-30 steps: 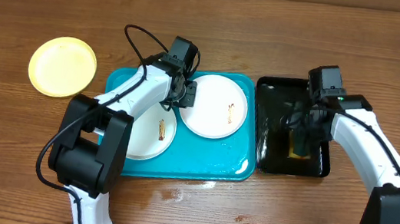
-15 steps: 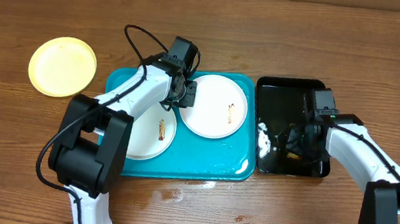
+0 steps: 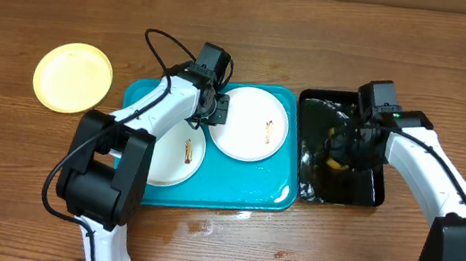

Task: Clean dirty plates on tray and stack at the side
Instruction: 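Dip and rub the sponge in the black tray's water with right gripper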

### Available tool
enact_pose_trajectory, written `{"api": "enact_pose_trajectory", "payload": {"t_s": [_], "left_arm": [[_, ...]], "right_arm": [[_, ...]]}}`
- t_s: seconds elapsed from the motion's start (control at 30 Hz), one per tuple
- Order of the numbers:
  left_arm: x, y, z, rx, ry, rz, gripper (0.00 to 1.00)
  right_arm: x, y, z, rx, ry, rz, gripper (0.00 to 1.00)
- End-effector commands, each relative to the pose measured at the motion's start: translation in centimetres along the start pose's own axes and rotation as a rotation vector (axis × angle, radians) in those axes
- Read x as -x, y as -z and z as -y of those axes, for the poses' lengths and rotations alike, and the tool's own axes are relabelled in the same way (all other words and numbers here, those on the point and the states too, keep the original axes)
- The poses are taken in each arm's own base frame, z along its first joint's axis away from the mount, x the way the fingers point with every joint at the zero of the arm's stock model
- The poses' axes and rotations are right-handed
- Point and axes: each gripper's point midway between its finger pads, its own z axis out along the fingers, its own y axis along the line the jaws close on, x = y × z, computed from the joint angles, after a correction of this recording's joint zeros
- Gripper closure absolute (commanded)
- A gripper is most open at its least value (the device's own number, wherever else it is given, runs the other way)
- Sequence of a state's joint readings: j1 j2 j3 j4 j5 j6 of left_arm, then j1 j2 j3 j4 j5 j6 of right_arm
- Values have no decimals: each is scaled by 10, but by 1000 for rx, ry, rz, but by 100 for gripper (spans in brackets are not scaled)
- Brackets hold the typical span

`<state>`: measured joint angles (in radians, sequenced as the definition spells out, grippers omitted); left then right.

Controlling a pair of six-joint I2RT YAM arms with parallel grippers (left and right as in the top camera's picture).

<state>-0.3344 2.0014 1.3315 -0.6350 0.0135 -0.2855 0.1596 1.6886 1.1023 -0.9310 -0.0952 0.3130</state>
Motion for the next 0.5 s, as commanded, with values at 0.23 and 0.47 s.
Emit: {"api": "enact_pose_trajectory", "payload": {"t_s": [0.23,0.47], "left_arm": [[-5,-7,-1,18,0,-17,84],[-6,-8,-1,18,0,-18,81]], "right_arm": [[-7,-5,8,-42,0,-17,57],[10,-7,18,-108,4,56,41]]}}
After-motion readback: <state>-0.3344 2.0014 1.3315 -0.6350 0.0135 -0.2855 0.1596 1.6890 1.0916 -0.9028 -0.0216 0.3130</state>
